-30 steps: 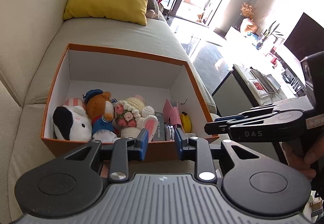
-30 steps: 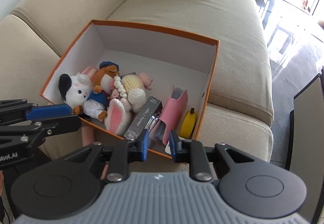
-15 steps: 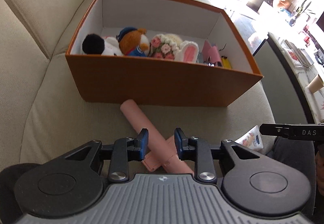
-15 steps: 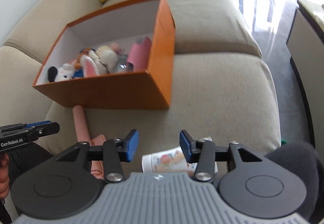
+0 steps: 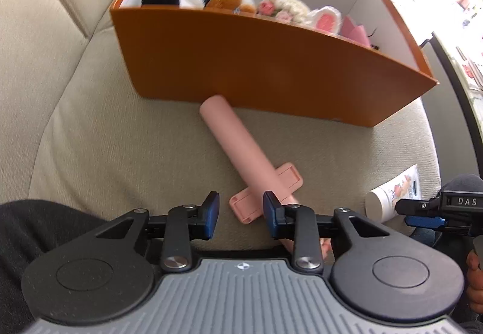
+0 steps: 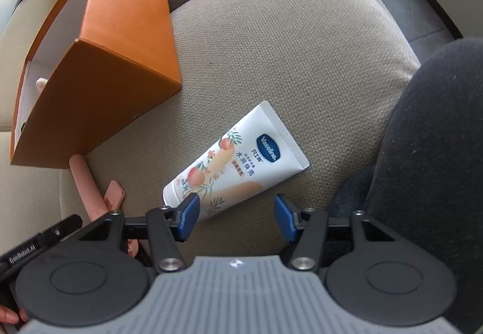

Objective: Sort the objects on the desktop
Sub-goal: 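Grasp the white Vaseline tube with the right gripper while the left approaches the pink stick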

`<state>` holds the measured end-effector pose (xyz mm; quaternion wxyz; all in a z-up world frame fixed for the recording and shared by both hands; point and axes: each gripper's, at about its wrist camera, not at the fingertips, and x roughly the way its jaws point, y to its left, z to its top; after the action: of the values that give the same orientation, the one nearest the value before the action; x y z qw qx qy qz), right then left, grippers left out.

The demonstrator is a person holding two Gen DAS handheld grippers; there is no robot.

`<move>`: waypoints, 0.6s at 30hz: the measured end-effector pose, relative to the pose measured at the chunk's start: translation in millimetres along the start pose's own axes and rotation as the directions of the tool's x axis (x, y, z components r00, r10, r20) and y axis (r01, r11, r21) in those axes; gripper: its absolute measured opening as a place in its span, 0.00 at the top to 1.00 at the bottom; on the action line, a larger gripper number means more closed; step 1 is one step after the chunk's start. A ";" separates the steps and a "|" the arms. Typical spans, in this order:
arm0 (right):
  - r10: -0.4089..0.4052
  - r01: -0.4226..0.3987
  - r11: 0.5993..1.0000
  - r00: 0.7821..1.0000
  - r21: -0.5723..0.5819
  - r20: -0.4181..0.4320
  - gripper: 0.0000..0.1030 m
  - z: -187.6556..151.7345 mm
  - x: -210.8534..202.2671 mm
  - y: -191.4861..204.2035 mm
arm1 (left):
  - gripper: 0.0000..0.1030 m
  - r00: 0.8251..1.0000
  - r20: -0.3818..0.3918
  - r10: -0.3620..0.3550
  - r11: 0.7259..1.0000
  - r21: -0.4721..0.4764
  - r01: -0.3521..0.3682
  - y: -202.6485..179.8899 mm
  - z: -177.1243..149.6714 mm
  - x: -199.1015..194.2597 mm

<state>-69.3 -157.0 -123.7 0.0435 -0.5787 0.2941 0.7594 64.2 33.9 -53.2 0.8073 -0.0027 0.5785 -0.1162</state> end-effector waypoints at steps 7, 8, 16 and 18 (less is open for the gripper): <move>0.057 -0.057 0.995 0.998 0.086 0.003 0.35 5.7 11.6 -8.4 | 0.64 0.999 -0.036 0.002 1.000 -0.021 -0.002 4.6 -2.1 12.4; 0.059 -0.059 0.994 0.998 0.092 0.004 0.35 6.3 12.7 -8.6 | 0.64 0.999 -0.042 0.009 1.000 -0.016 -0.010 3.7 -1.9 14.4; -0.018 0.019 1.000 0.999 -0.017 0.046 0.50 -2.8 13.9 15.3 | 0.64 0.997 -0.074 -0.003 0.999 -0.050 -0.001 5.6 0.1 26.3; -0.023 0.026 0.999 0.998 -0.046 0.060 0.58 -6.3 12.0 21.5 | 0.65 0.997 -0.076 -0.033 0.998 -0.061 0.029 6.8 -1.3 25.9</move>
<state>-76.6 -181.1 -127.0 0.0480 -0.5603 0.2678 0.7823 72.2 35.7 -78.7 0.7821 -0.0313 0.6124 -0.1113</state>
